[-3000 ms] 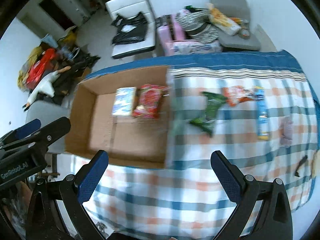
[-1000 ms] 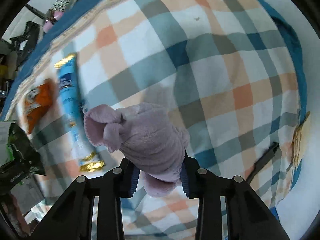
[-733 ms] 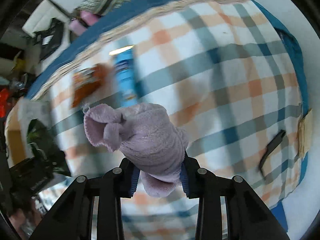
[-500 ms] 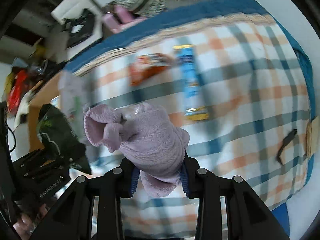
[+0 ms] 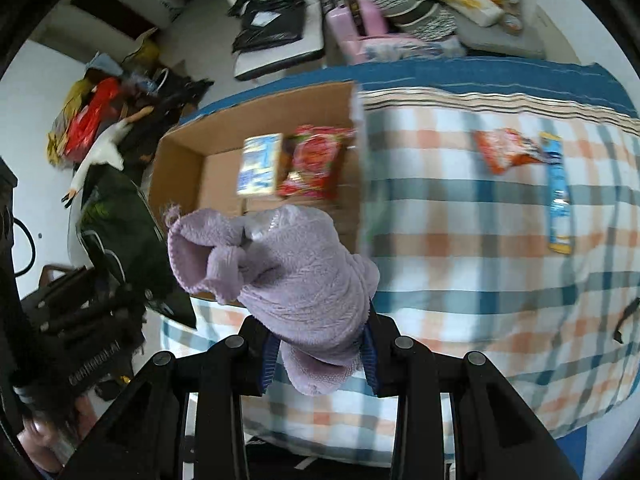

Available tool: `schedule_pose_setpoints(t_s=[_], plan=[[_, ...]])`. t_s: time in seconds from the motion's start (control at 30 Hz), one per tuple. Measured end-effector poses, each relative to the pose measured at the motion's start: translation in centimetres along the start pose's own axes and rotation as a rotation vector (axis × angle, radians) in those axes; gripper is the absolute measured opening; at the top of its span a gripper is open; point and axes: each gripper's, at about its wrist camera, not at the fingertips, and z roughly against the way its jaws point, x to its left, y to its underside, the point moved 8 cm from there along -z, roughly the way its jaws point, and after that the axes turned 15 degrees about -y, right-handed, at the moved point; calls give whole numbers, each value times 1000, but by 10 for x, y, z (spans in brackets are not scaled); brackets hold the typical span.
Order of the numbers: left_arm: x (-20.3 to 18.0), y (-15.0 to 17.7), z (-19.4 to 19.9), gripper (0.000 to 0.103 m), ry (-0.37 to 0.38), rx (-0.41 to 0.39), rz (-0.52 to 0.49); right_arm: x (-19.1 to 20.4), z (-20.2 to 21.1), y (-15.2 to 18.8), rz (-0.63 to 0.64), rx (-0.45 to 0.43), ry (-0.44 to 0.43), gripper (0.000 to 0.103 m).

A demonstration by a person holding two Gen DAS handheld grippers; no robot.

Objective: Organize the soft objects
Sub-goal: 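Carry the green bag and lilac plush into the box and release both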

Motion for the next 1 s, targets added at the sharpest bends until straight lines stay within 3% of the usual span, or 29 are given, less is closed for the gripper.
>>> schedule_pose_setpoints(t_s=[0.13,0.33,0.6,0.83,1.0], plan=[[35,-15,-31,37,-19,50,29,17,-31,-9,-14,32,18,37],[59,-43,-86,37,-28,132,43,6,-73,-24,-68,102,54,37],[64,-77,-149,37,-28,219,18,-20,-120,-37,-136,183,109,37],[59,-94,-178,37,-28,256,-7,-36,-147,-42,-169,227,144,37],[57,-106,-191,38,-85,274,-37,-42,-155,-44,-181,256,176,44]])
